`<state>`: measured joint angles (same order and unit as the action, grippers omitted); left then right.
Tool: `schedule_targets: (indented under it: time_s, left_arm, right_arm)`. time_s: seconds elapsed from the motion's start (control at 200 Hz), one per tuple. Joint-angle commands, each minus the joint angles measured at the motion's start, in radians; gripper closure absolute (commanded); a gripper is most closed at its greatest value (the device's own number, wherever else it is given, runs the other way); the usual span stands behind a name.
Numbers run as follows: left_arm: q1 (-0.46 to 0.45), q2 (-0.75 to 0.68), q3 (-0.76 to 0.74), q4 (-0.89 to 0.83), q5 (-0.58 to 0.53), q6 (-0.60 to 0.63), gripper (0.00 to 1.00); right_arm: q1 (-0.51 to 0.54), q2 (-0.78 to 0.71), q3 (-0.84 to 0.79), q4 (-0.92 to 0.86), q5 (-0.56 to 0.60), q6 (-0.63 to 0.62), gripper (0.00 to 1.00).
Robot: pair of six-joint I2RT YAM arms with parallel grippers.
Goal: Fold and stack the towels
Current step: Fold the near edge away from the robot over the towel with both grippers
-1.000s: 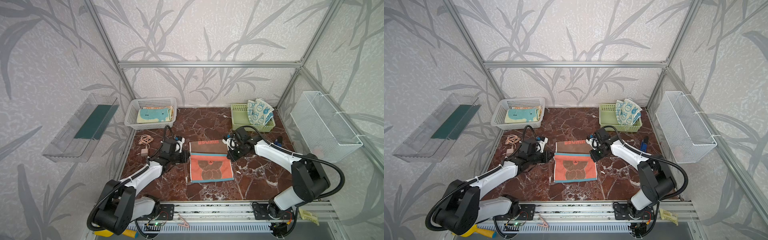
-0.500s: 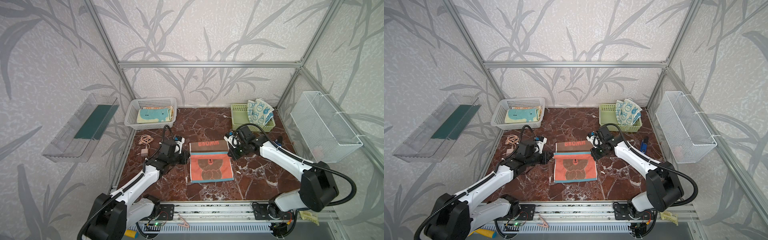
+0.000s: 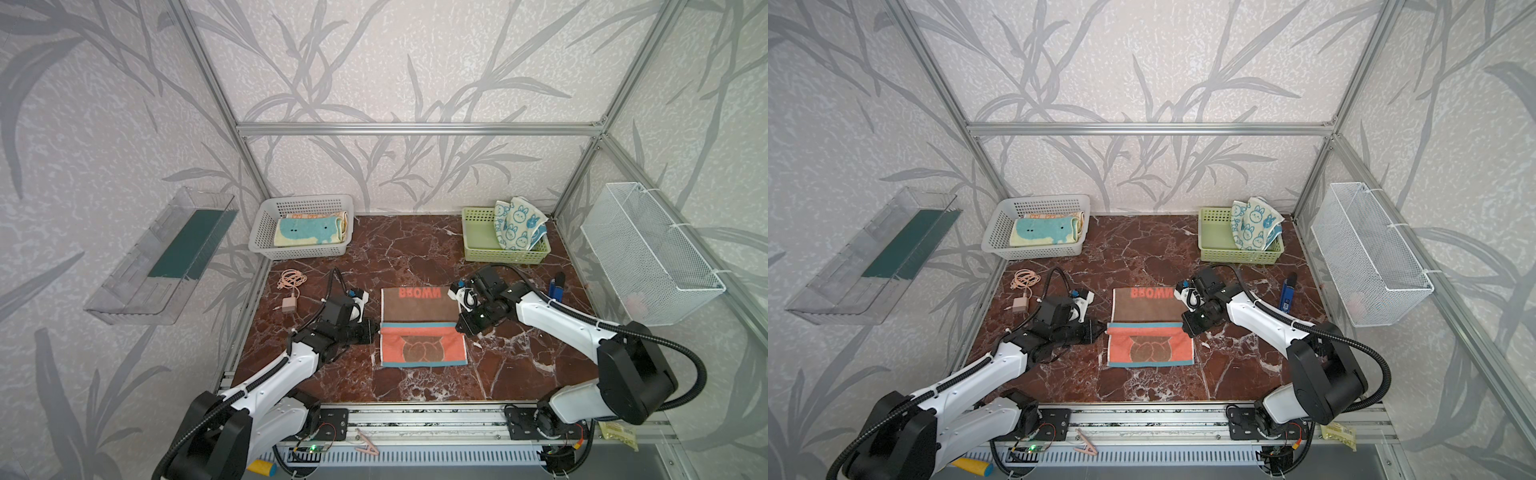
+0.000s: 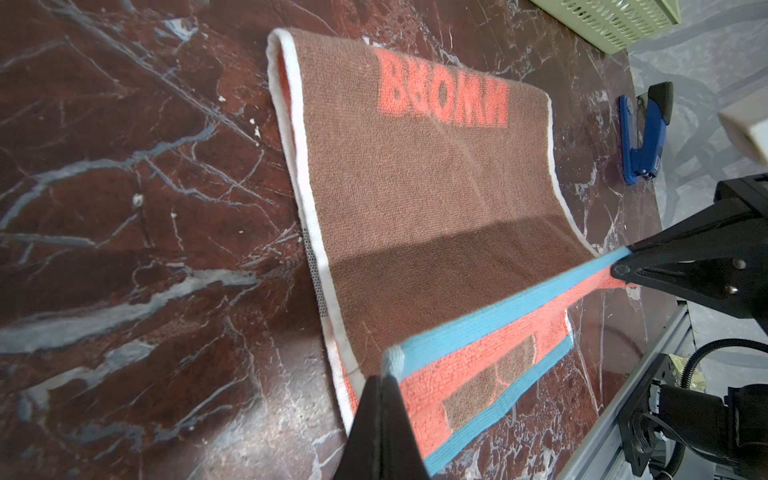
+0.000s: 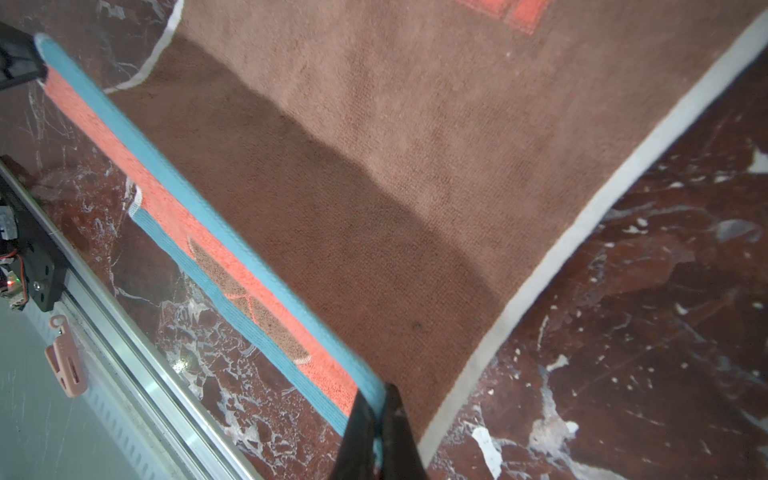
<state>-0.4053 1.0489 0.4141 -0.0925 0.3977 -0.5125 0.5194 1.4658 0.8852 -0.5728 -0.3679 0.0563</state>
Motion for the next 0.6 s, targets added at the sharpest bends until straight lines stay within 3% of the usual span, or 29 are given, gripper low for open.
schedule_targets:
  time_s: [0.0,0.29,0.595]
  left_arm:
    - [-0.001,-0.018,0.012,-0.035,-0.048,-0.017,1.00]
    - [-0.019,-0.127,0.061,-0.162,-0.065,-0.007,1.00]
    - [-0.027,-0.144,-0.077,-0.082,-0.049,-0.084,1.00]
  right_arm:
    - [0.000,-0.004,0.027,-0.056,0.033,0.014,1.00]
    - [0.011,-0.110,0.059,-0.143,0.057,0.015,1.00]
    - [0.010,-0.074,-0.056,-0.100,0.000,0.039,1.00]
